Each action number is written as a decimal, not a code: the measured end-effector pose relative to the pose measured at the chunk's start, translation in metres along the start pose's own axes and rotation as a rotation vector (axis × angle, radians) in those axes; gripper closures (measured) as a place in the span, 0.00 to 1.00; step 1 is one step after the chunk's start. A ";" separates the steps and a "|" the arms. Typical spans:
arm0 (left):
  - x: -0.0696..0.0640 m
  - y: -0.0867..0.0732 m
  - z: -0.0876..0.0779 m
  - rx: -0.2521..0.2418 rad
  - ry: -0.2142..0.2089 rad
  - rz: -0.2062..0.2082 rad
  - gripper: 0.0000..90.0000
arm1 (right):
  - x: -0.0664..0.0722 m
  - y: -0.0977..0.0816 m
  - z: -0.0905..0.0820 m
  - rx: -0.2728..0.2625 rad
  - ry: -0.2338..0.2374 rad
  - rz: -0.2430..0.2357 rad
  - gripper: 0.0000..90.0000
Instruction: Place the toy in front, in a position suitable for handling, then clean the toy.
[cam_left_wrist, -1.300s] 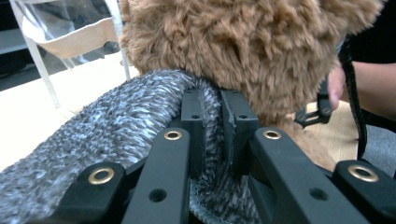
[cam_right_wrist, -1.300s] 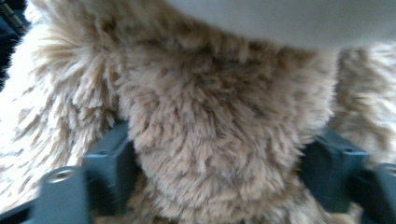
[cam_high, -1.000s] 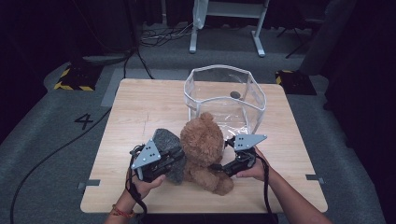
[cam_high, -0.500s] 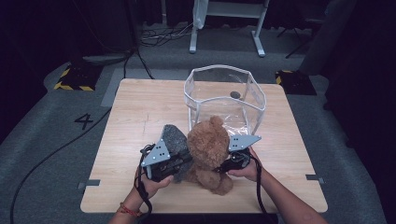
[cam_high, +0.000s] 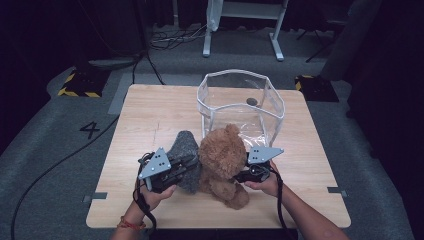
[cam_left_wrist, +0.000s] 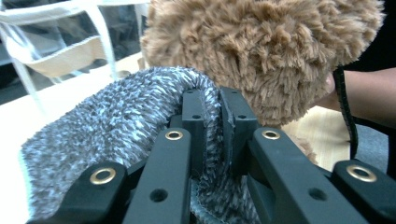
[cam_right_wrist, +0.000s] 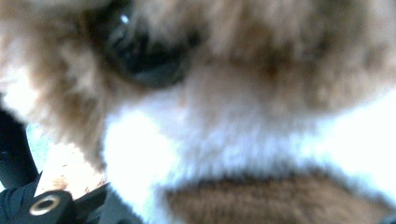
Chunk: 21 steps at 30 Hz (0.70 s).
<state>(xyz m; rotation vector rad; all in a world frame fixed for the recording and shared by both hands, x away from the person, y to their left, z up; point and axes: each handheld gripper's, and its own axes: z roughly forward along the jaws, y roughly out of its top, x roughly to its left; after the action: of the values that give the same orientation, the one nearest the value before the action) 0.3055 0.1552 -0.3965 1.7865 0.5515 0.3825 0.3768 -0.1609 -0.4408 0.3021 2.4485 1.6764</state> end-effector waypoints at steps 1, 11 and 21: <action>0.000 0.000 -0.003 -0.007 0.005 -0.001 0.91 | -0.001 -0.001 0.000 -0.003 0.004 0.005 0.62; 0.002 0.015 -0.034 -0.182 -0.040 -0.014 0.91 | -0.006 -0.002 -0.003 -0.008 0.013 0.009 0.62; -0.011 0.035 -0.025 -0.212 -0.089 0.033 0.91 | -0.006 -0.003 -0.005 -0.011 0.008 0.014 0.63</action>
<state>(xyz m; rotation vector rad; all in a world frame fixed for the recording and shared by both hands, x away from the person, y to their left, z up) 0.2891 0.1616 -0.3557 1.6016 0.4030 0.3683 0.3813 -0.1678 -0.4413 0.3122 2.4473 1.6989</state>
